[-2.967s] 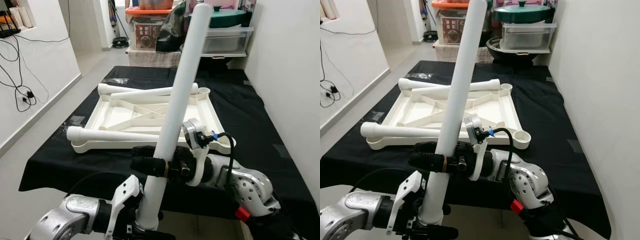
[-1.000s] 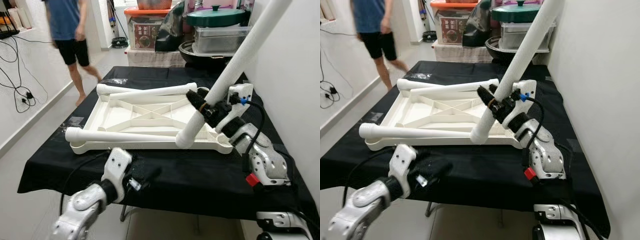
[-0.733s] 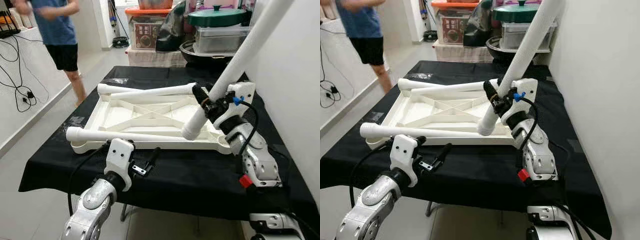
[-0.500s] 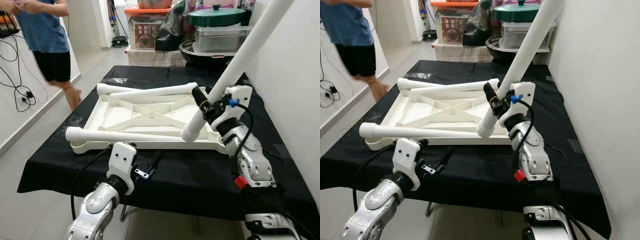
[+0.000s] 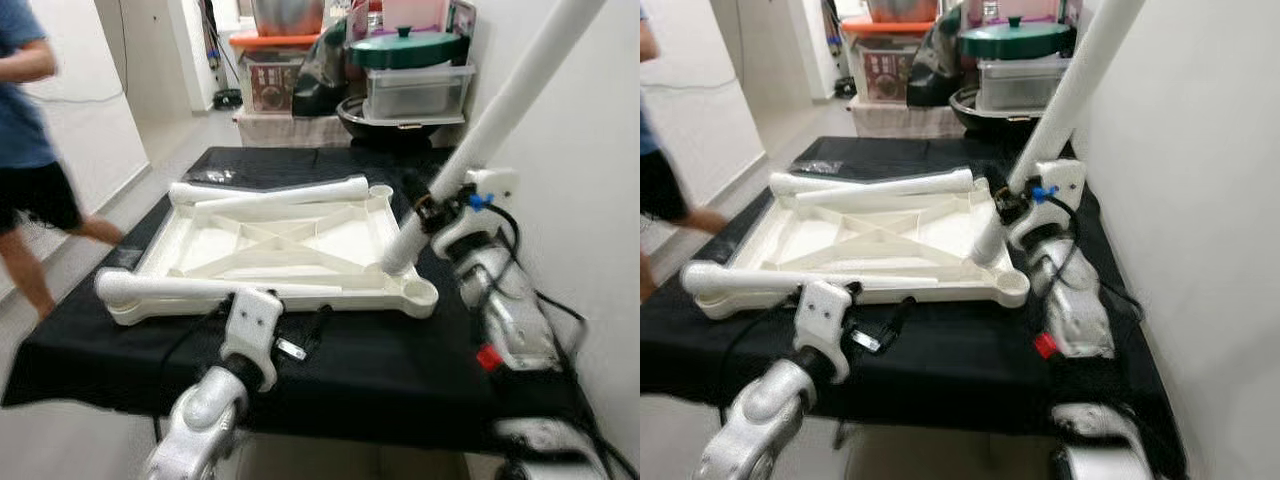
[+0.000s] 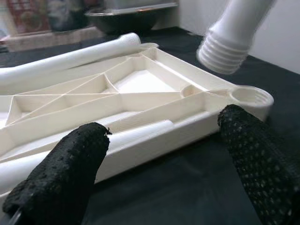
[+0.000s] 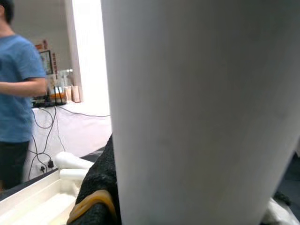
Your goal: Building children table
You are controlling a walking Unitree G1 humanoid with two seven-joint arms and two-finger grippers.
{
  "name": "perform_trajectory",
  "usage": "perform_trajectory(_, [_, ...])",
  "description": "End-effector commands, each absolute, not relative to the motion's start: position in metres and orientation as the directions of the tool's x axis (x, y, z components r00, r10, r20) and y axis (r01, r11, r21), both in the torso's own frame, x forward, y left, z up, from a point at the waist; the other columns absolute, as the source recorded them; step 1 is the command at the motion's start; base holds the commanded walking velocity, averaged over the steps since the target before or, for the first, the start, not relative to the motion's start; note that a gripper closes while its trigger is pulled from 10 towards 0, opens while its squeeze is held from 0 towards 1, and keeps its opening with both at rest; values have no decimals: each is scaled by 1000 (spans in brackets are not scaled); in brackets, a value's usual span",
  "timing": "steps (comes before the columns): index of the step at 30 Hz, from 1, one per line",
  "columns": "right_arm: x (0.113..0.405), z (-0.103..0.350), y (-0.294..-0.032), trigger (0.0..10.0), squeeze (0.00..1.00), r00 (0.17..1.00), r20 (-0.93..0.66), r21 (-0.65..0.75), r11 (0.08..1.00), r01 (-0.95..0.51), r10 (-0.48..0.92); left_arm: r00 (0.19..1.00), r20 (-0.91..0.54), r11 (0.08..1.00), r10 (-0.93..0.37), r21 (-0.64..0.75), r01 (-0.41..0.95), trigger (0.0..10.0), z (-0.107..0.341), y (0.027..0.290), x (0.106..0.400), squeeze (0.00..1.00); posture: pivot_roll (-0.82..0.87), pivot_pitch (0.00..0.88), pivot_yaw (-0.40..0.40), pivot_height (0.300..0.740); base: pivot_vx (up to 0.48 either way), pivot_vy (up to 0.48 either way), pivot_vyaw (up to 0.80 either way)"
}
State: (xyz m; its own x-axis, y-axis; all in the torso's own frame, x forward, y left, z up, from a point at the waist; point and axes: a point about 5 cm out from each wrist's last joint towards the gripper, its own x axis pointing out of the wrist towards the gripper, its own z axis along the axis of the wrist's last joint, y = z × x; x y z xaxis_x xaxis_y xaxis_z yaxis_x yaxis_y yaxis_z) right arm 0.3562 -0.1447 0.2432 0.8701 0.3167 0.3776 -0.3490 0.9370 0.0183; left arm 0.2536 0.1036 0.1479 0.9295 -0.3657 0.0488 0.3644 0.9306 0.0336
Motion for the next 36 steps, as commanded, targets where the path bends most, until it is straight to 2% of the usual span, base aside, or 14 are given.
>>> perform_trajectory(1, [358, 250, -154, 10000, 0, 867, 399, -3, 946, -324, 298, 926, 18, 926, -376, 1, 376, 10000, 141, 97, 251, 0, 46, 0, -12, 740, 0, 0, 0])
perform_trajectory(11, [371, 269, -153, 10000, 0, 827, 400, -50, 910, -411, 395, 907, -11, 907, -420, -13, 420, 10000, 131, 83, 240, 0, 44, 0, -19, 740, 0, 0, 0])
perform_trajectory(13, [387, 275, -160, 10000, 0, 825, 320, -114, 883, -455, 466, 893, -8, 893, -450, -14, 450, 10000, 132, 73, 234, 0, 46, 18, -22, 740, 0, 0, 0])
perform_trajectory(18, [396, 278, -162, 10000, 0, 775, 201, -181, 801, -571, 598, 874, -16, 874, -486, -3, 486, 10000, 132, 66, 225, 0, 59, 49, -26, 740, 0, 0, 0])
perform_trajectory(26, [400, 286, -173, 10000, 0, 747, 146, -223, 757, -614, 649, 878, -11, 878, -479, -12, 479, 10000, 136, 67, 219, 0, 76, 77, -32, 740, 0, 0, 0])
perform_trajectory(30, [400, 288, -180, 10000, 0, 662, 101, -198, 667, -718, 743, 878, -7, 878, -479, -2, 479, 10000, 142, 67, 208, 0, 102, 121, -31, 740, 0, 0, 0])
perform_trajectory(31, [400, 288, -180, 10000, 0, 662, 101, -198, 667, -718, 743, 878, -7, 878, -479, -2, 479, 10000, 142, 67, 208, 0, 102, 121, -31, 740, 0, 0, 0])
perform_trajectory(32, [398, 284, -179, 10000, 0, 622, 76, -197, 623, -757, 779, 882, -12, 882, -471, -5, 471, 10000, 143, 69, 205, 0, 116, 143, -30, 740, 0, 0, 0])
perform_trajectory(35, [398, 283, -178, 10000, 0, 606, 69, -197, 606, -770, 792, 883, -15, 883, -469, -6, 469, 10000, 143, 70, 204, 0, 116, 143, -30, 740, 0, 0, 0])
perform_trajectory(36, [395, 281, -176, 10000, 0, 557, 61, -188, 558, -808, 828, 884, -21, 884, -468, -6, 468, 10000, 143, 71, 202, 0, 128, 159, -27, 740, 0, 0, 0])
